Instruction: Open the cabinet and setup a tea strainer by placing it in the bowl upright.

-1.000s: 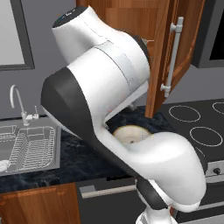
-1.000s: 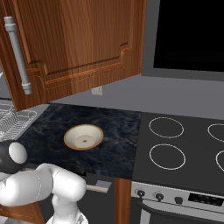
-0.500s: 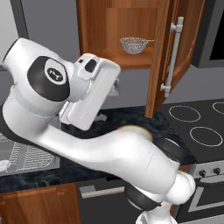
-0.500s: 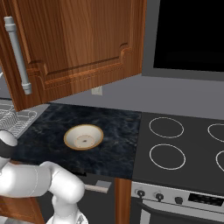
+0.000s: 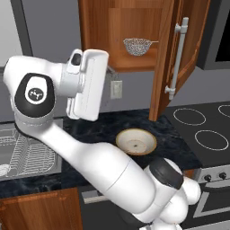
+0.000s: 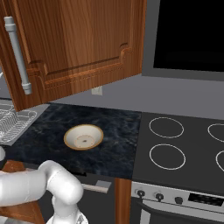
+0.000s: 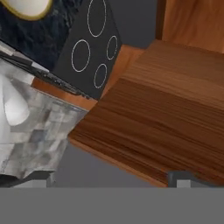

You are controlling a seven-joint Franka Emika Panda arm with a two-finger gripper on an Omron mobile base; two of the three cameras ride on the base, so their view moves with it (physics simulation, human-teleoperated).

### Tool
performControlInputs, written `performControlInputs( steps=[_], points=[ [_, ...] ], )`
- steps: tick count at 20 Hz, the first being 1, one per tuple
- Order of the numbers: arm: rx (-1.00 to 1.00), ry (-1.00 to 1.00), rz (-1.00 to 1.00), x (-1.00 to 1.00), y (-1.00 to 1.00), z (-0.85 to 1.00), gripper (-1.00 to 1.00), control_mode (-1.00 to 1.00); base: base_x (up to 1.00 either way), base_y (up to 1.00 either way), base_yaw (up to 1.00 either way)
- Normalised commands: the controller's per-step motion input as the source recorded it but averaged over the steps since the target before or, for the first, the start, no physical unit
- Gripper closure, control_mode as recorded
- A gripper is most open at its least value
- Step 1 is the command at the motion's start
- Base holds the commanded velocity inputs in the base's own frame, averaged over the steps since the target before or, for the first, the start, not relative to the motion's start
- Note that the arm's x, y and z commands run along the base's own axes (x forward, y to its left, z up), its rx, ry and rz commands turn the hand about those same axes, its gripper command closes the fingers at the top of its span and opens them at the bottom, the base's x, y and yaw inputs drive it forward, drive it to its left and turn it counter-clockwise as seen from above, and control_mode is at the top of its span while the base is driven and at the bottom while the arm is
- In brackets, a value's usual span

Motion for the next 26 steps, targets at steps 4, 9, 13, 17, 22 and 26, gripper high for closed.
performControlInputs(
  steps=[4,9,13,17,22,26],
  points=[
    [-0.25,0.03,0.02,0.44,-0.16,0.06,-1.0,-1.0,0.0,0.0,0.0],
    [-0.19,0.06,0.03,0.2,-0.25,0.01,-1.0,-1.0,0.0,0.0,0.0],
    [-0.08,0.05,0.03,0.0,-0.5,0.0,-1.0,-1.0,0.0,0.0,0.0],
    [-0.01,0.01,0.0,-0.18,-0.65,0.0,-1.0,-1.0,0.0,0.0,0.0],
    [-0.01,0.0,0.0,-0.21,-0.62,0.08,-1.0,-1.0,0.0,0.0,0.0],
    [0.0,0.0,0.0,-0.2,-0.59,0.15,-1.0,-1.0,0.0,0.0,0.0]
  ],
)
